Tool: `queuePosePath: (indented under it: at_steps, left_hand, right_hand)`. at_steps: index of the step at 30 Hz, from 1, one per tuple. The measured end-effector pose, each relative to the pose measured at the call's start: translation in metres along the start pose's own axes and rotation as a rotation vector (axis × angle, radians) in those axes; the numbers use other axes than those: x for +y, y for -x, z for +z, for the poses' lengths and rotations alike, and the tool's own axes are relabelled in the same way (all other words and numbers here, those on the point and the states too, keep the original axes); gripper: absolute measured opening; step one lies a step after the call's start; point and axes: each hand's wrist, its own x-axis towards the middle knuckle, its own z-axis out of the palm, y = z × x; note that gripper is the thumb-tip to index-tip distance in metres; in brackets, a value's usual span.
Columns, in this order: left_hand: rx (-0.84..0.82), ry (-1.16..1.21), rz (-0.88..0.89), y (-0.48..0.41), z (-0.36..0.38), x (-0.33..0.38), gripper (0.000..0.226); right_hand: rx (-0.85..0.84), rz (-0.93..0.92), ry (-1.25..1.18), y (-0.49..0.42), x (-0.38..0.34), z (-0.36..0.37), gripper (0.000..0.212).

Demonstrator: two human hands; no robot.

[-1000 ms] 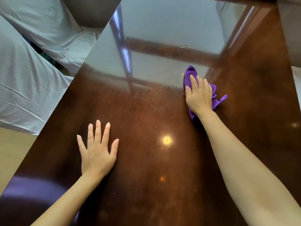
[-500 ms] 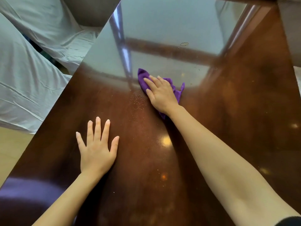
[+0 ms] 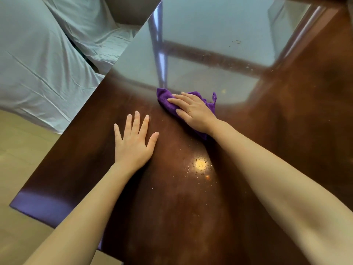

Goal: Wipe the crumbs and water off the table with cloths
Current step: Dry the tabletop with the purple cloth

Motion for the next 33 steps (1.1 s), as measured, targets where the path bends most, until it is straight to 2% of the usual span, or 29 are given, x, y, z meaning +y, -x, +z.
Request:
queuePosePath:
  at_steps: [15, 30, 33]
  left_hand:
    - [0.040, 0.024, 0.080, 0.096, -0.004, -0.042, 0.061]
    - [0.040, 0.030, 0.101, 0.104, -0.001, -0.050, 0.057]
    - [0.039, 0.024, 0.101, 0.104, 0.000, -0.050, 0.056]
  right_hand:
    - [-0.058, -0.167, 0.005, 0.108, -0.068, 0.037, 0.043]
    - [-0.217, -0.179, -0.081, 0.245, -0.161, 0.083, 0.048]
    - [-0.164, -0.175, 0.029, 0.264, -0.170, 0.091, 0.049]
